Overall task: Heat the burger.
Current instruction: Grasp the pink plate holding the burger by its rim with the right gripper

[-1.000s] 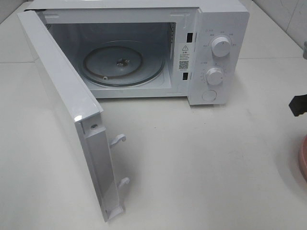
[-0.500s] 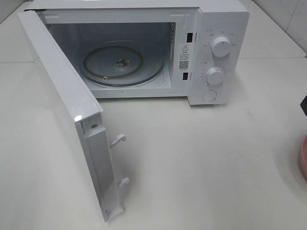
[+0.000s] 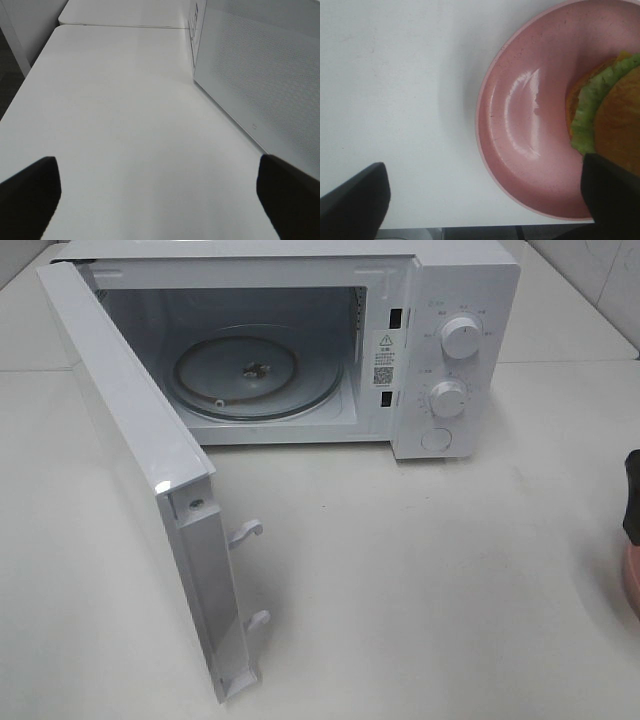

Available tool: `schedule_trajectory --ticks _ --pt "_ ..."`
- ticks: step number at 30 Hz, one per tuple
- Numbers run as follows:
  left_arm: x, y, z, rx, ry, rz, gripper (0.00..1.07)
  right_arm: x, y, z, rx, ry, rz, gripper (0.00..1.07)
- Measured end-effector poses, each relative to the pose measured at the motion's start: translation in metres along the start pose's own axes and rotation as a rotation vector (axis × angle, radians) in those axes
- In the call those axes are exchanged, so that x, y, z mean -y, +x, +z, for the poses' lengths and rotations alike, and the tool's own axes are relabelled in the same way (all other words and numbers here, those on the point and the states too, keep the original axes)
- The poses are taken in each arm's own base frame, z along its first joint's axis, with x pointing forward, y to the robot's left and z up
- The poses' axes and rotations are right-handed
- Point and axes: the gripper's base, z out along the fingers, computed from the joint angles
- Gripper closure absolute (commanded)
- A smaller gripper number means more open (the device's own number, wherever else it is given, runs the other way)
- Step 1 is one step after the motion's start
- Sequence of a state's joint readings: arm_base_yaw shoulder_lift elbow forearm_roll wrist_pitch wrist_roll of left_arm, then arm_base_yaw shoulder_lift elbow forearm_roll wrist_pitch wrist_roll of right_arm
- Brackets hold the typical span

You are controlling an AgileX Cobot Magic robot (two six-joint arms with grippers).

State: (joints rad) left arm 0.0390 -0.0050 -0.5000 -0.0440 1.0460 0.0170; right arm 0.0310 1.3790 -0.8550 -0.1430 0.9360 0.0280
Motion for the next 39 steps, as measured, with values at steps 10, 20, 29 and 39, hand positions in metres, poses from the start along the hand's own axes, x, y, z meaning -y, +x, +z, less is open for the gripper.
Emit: schedule_trajectory --ticks 10,20,29,39 --pt "0.000 0.000 0.000 0.000 0.000 0.000 0.06 -0.004 -0.013 0.039 -0.078 -0.008 0.007 0.17" --pt "0.000 0.000 0.000 0.000 0.000 0.000 0.06 -0.004 -0.020 0.078 -0.137 -0.017 0.017 0.20" --pt "0.000 0.000 0.000 0.000 0.000 0.000 0.06 -0.001 -0.020 0.098 -0.172 -0.018 0.050 0.23" --pt "0.000 0.000 0.000 0.000 0.000 0.000 0.06 -0.003 -0.020 0.116 -0.214 -0.030 0.063 0.30"
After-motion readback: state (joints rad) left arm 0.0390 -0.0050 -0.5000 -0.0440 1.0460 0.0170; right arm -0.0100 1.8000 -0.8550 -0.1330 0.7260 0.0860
